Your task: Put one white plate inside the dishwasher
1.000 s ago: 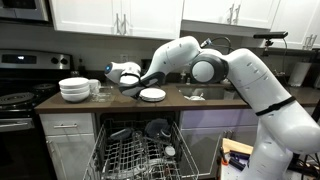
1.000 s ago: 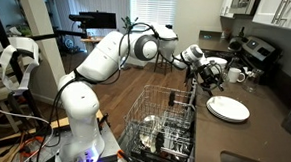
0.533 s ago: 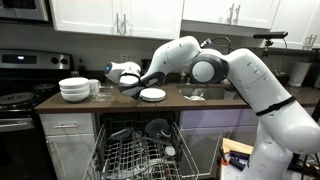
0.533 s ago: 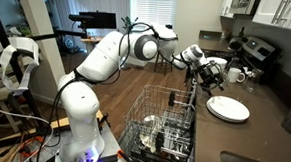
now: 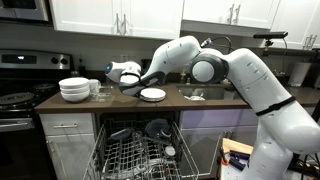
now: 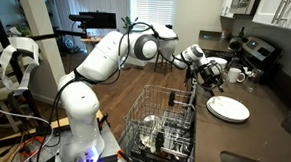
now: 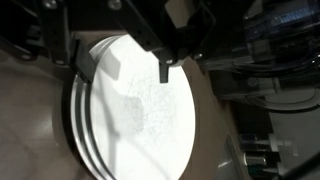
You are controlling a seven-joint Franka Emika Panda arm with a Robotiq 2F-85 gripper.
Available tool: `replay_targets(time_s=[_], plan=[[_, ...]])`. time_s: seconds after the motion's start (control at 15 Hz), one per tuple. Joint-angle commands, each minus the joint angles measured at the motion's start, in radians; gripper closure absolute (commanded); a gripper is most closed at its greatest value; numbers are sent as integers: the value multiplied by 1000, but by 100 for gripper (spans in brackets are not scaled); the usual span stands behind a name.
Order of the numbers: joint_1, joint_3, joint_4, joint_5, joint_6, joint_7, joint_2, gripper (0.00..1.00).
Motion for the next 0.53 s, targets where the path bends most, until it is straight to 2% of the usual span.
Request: replay_targets(time_s=[0.0,0.07,0.13,0.2,0.4,0.47], plan=[[6,-4,-1,-4,-27,16,-12,62],[5,-4,-1,-3,-25,16,-12,51],[4,-4,-3,-3,-21,17,-12,47],[4,-3,-3,-2,-19,17,-12,36],[2,-2,-2,-1,-15,16,-10,13],[1,-2,-3,-1,-14,16,-11,11]])
